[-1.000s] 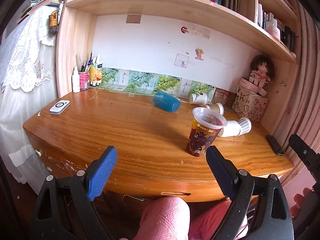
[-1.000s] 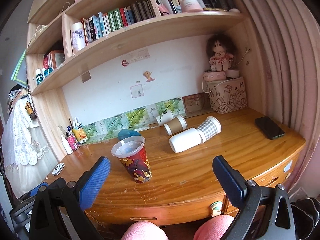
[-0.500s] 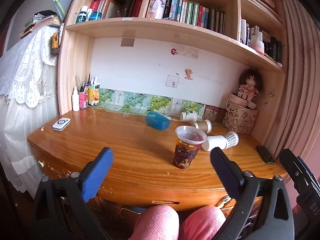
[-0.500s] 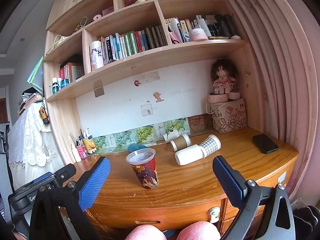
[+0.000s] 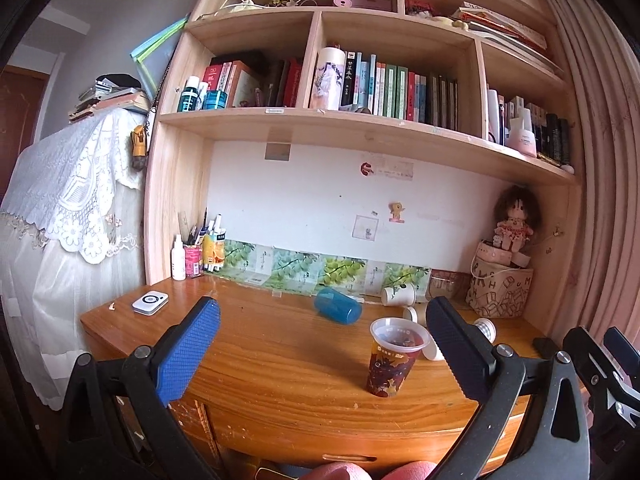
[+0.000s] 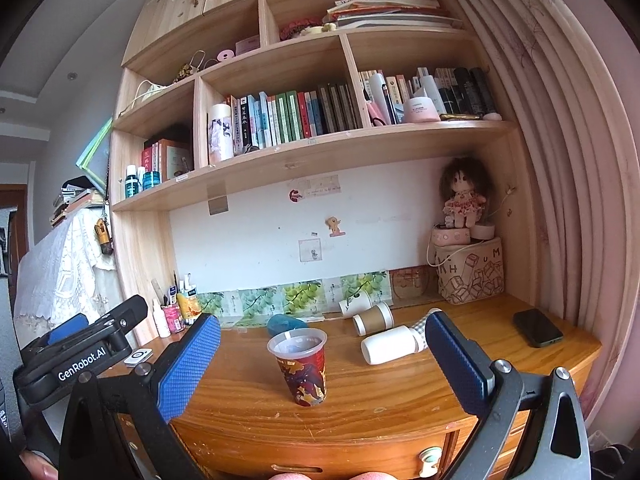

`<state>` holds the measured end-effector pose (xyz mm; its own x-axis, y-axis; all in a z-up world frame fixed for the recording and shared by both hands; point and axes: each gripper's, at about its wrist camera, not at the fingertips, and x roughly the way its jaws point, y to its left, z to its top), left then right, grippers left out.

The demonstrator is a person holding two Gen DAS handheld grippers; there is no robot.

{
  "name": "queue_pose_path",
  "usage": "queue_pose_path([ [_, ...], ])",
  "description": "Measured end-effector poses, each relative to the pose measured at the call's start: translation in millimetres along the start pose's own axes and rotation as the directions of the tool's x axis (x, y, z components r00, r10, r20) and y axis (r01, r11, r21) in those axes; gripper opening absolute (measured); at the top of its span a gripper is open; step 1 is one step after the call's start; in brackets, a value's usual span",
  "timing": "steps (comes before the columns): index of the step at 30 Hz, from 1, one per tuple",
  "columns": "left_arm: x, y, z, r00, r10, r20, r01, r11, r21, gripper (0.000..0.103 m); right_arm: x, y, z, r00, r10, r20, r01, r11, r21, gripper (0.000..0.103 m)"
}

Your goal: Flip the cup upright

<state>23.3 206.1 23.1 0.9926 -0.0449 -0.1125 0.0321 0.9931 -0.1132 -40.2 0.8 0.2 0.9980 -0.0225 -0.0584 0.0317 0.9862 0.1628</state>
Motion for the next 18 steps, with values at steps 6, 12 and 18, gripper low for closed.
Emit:
queue_pose_path([
  [6, 1, -1, 3, 1.000, 0.007, 0.004, -0.007, 1.000, -0.012, 0.103, -2, -2, 2, 0.999, 0.001, 0.034, 0.000, 1.000, -0.004, 0.103],
  [12, -2, -7, 2, 1.000, 0.008, 0.006, -0.008, 1.000, 0.013, 0.103, -8, -3, 4, 0.998, -0.003, 0.065, 0.003, 1.000, -0.011, 0.103],
  [18, -5, -14, 4, 1.000, 0.006, 0.013, -0.007, 0.999, 0.042, 0.103, -10, -4, 5, 0.997, 0.004, 0.078, -0.003, 1.000, -0.010, 0.103],
])
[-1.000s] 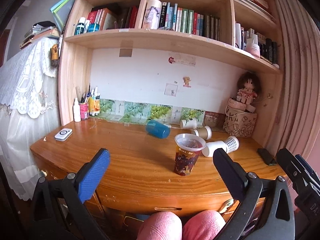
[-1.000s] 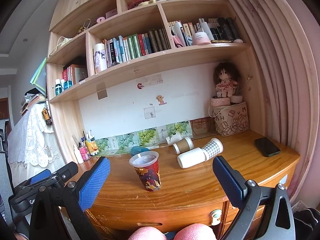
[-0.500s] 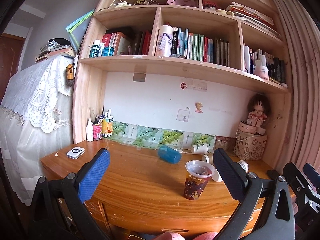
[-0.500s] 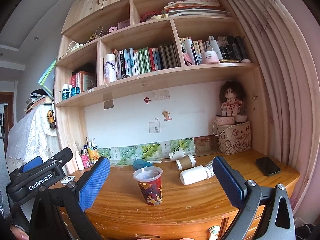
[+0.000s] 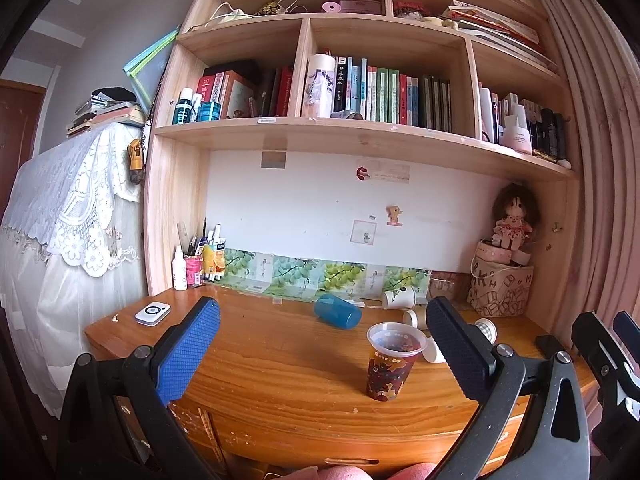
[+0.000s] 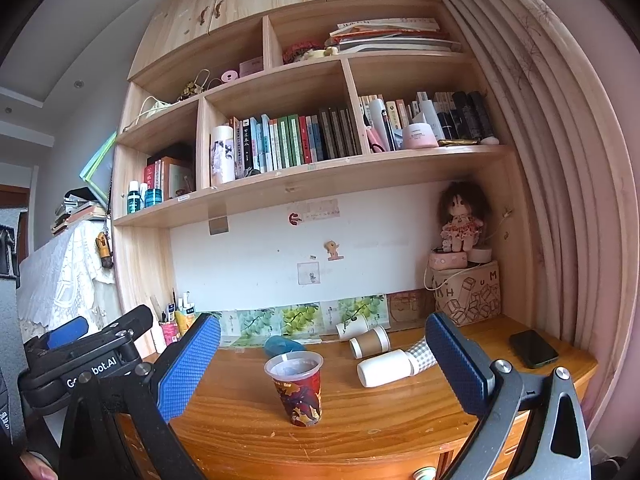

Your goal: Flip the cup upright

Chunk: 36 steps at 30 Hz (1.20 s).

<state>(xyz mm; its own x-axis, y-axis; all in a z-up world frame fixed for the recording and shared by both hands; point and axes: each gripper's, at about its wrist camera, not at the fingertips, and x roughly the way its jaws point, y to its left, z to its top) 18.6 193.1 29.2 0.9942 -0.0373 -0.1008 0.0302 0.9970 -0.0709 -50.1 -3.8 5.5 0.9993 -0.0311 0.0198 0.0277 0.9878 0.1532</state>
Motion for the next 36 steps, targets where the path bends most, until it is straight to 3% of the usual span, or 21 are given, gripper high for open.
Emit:
queue_pose_path([
  [36, -4.7, -6.9, 0.1, 1.000, -0.019, 0.006, 0.019, 0.999, 0.042, 0.103, -1.6, 0.4, -0.4, 1.000, 0.011, -0.009, -0.011, 1.000, 0.012, 0.103],
])
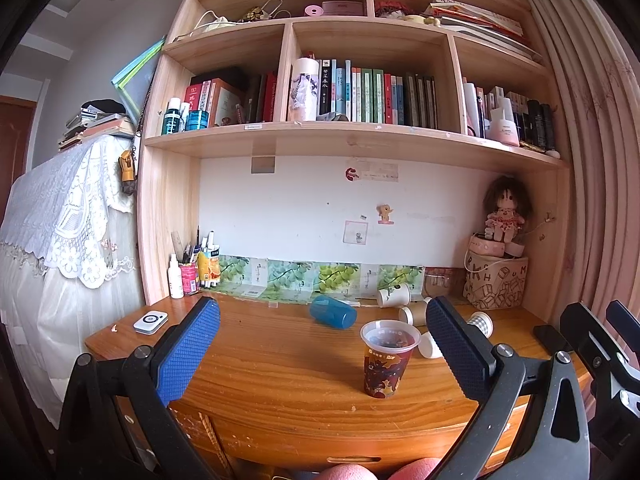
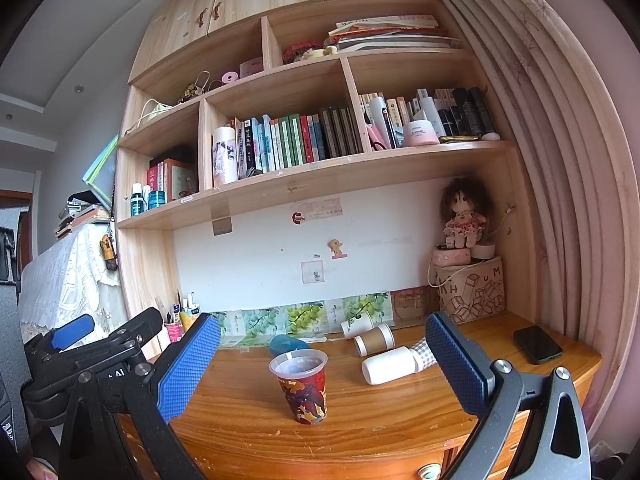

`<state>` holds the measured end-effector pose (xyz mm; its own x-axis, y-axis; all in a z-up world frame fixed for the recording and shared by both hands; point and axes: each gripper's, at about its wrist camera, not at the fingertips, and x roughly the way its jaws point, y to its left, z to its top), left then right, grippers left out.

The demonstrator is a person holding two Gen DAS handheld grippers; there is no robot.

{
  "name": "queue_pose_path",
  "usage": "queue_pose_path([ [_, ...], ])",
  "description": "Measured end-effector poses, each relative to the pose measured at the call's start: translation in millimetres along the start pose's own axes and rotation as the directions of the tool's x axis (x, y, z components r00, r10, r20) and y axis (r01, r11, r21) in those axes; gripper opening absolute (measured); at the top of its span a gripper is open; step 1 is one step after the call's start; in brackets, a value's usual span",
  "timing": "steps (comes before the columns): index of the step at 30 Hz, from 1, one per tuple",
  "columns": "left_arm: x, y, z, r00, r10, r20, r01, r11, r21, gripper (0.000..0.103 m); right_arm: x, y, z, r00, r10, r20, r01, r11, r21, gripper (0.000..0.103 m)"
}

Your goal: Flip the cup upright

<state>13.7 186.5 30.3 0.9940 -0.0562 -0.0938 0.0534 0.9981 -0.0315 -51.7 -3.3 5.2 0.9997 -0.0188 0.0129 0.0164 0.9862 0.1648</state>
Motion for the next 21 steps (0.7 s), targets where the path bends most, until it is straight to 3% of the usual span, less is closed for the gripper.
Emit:
queue_pose_path([
  [21, 2.3, 1.3, -5.1, 1.000, -0.005, -0.015, 0.005, 1.000, -0.006, 0.103, 1.5, 3.9, -5.6, 1.000, 0.007, -0.014, -0.007, 1.000, -0.004, 0.103],
])
